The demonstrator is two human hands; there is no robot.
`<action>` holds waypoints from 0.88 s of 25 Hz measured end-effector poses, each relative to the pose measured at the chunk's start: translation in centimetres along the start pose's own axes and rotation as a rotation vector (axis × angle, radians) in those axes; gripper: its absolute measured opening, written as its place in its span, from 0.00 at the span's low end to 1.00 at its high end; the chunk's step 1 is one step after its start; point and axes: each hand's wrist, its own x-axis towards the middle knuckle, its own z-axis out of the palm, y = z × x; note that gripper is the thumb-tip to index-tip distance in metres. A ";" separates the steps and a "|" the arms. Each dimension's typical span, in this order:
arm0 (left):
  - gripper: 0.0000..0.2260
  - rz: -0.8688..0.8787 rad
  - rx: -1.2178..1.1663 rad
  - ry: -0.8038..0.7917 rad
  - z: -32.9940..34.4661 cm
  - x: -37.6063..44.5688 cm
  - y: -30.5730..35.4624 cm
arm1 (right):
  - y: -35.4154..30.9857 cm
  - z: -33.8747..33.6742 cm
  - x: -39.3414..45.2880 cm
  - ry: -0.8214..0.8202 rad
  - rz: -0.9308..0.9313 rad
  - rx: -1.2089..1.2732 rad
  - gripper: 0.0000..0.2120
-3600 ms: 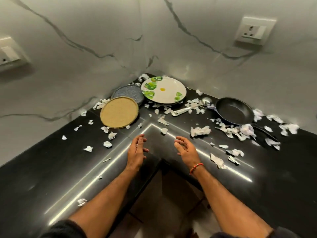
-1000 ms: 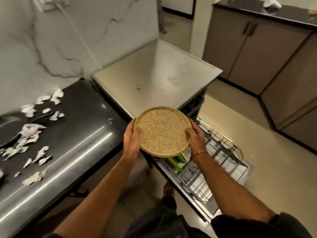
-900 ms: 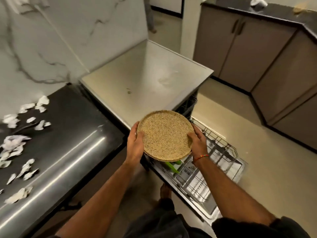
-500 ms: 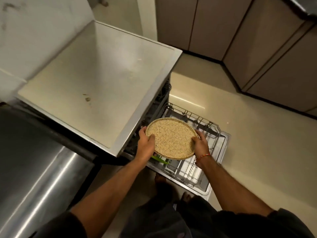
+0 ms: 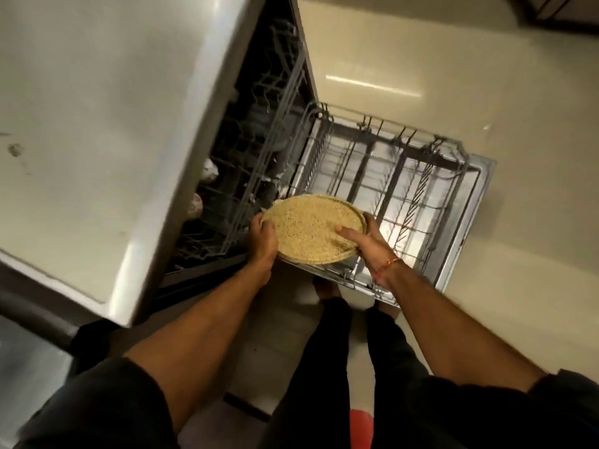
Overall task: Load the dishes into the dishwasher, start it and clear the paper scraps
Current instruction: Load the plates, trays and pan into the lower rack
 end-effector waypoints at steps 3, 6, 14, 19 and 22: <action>0.20 -0.031 -0.067 0.040 2.6 4.5 -1.3 | 2.4 -0.7 4.5 -0.031 0.019 -0.026 0.59; 0.21 -0.064 -0.069 0.115 5.1 9.0 -2.0 | 4.7 -1.5 8.4 -0.146 0.045 -0.104 0.60; 0.25 -0.047 0.007 0.327 8.7 23.0 -6.9 | 8.4 -0.7 12.8 -0.128 0.138 -0.191 0.51; 0.26 -0.120 0.027 0.355 9.5 28.0 -9.1 | 8.6 0.3 14.9 -0.073 0.077 -0.240 0.42; 0.25 -0.148 0.077 0.248 10.5 20.8 -3.1 | 8.7 0.2 16.1 0.033 0.083 -0.239 0.38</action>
